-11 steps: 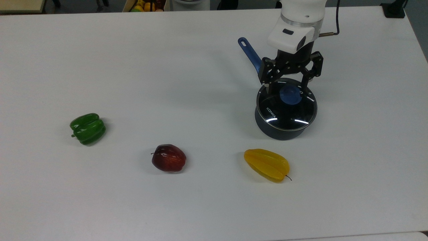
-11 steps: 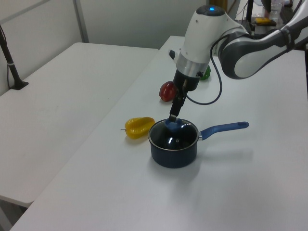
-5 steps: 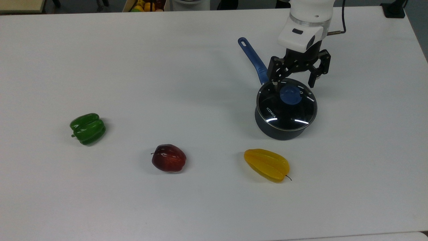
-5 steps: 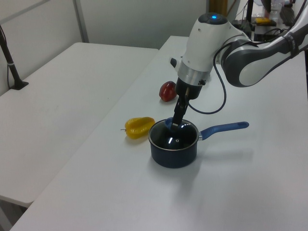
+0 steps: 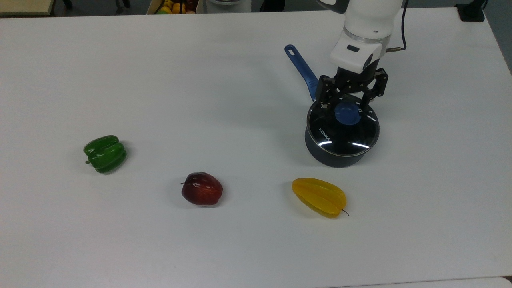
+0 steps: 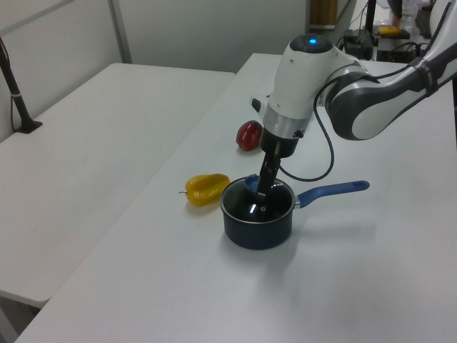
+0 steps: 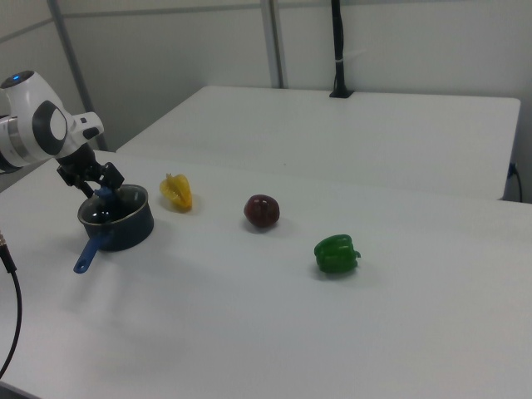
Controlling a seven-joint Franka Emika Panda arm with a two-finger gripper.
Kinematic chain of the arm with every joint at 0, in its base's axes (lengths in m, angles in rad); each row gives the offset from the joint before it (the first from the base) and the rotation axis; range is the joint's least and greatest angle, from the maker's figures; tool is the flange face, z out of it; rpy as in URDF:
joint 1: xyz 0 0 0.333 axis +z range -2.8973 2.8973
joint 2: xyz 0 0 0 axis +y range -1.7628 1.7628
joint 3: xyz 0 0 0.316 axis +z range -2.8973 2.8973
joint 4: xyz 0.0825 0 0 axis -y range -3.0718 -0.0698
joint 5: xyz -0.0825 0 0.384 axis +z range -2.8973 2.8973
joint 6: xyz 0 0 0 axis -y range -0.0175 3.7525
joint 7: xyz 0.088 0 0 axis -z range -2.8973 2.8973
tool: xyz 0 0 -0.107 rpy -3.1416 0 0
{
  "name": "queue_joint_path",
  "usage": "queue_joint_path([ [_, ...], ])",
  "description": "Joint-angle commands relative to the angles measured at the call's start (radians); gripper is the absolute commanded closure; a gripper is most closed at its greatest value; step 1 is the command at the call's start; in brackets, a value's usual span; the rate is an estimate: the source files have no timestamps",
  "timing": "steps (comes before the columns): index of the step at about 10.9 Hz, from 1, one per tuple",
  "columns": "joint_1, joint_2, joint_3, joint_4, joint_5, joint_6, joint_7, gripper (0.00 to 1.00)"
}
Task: Open lid
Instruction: 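Close the gripper on the blue knob of the glass lid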
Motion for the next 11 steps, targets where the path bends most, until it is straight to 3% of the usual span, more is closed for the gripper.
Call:
queue_joint_path([
  [1, 0.002, -0.002, -0.011, -0.006, -0.024, 0.025, 0.033, 0.11],
  [5, 0.002, -0.004, -0.011, -0.001, -0.025, 0.025, 0.058, 0.13],
  [11, 0.003, -0.015, -0.011, 0.0, -0.027, 0.025, 0.058, 0.3],
])
